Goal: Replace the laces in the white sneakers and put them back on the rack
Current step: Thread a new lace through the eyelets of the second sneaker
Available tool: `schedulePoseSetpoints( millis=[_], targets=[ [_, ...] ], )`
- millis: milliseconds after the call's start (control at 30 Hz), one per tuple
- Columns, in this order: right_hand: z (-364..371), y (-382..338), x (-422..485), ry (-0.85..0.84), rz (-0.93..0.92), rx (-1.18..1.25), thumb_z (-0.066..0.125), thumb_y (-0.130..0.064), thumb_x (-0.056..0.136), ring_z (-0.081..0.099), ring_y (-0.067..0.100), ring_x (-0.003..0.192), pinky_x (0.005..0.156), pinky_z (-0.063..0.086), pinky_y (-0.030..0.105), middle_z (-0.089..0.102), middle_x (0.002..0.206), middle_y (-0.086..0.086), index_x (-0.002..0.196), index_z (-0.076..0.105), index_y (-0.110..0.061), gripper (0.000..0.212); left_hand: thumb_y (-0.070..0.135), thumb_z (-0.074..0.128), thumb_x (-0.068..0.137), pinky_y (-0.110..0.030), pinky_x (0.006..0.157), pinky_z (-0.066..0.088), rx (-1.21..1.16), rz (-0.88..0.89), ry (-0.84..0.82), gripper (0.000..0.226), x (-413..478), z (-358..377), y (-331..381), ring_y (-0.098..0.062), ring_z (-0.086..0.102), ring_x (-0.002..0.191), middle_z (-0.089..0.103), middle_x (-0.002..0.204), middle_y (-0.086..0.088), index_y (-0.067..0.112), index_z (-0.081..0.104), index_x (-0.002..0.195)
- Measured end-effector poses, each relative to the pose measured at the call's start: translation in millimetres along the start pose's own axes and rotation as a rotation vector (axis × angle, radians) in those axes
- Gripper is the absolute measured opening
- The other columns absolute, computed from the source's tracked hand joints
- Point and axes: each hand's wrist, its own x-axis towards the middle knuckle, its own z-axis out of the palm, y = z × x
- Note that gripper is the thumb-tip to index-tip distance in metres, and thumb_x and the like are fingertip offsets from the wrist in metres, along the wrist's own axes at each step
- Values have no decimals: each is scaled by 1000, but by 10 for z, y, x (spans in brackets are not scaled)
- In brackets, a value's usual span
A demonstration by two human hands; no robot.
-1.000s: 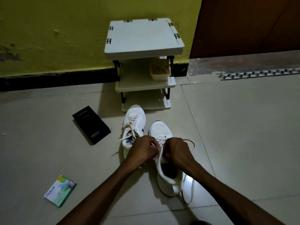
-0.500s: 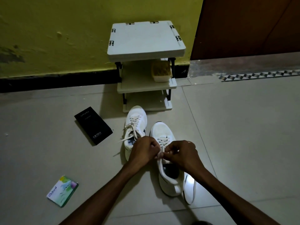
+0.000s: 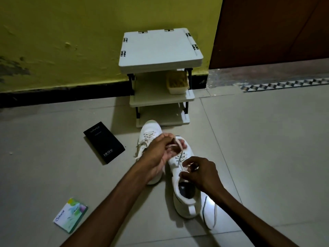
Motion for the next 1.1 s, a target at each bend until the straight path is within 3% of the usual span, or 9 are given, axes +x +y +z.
schedulePoseSetpoints(
  millis=[67,100,200,300,367,533,733,900,1100],
  targets=[
    [16,-5,-5,31,14,7,85,-28,66,62,2,66,57,43,13,66,71,-9,86,67,-26,27,9,37,101,-24,56,48,24,-82,-33,12,9,11,-65,-14,53,54,56,67,-4,11,48,96],
    [28,4,-6,46,27,16,84,-27,65,62,4,66,56,43,14,66,70,-8,86,64,-24,30,12,36,101,-22,52,41,315,-77,-18,13,29,-3,-68,-12,49,55,53,68,-1,14,49,97],
    [51,18,6,60,64,40,85,-27,61,64,9,69,58,43,18,66,71,-6,84,58,-23,36,21,40,100,-32,79,45,1429,26,-79,22,79,-59,-141,-25,60,98,64,107,-10,14,54,115],
    [57,22,22,49,87,53,88,-29,59,63,7,69,52,36,15,66,75,-7,80,57,-22,38,26,47,100,-35,90,44,1869,22,-171,31,75,-49,-335,-30,56,115,58,125,-16,6,58,120],
    [58,20,25,55,98,53,87,-28,59,62,8,69,53,37,16,66,75,-7,80,56,-21,38,23,51,97,-33,85,45,1781,125,-139,24,86,-27,-361,-27,61,106,64,113,-13,7,66,106],
    [86,18,25,78,100,57,83,-25,59,62,12,69,52,36,19,67,75,-4,82,56,-18,36,-5,46,89,-11,51,37,652,49,-184,28,-20,-4,256,5,48,49,55,53,14,11,57,68],
    [74,19,88,32,101,48,84,-22,58,61,11,69,53,38,18,67,76,-3,83,55,-16,39,3,45,78,-18,57,46,-180,231,-348,20,-295,245,1029,-8,56,68,59,74,4,17,59,72],
    [45,37,127,-8,82,29,87,-24,59,61,8,69,58,44,18,66,76,-6,81,58,-19,37,7,45,90,-17,57,43,-63,252,-410,24,-375,419,1105,-7,48,66,51,72,5,18,59,74],
    [-120,171,115,-87,-163,-277,84,-36,66,61,13,82,74,53,32,62,95,-5,98,61,-26,40,12,42,102,-27,69,44,1145,362,-59,25,-168,271,743,-12,56,83,62,100,-1,16,64,114]
  ],
)
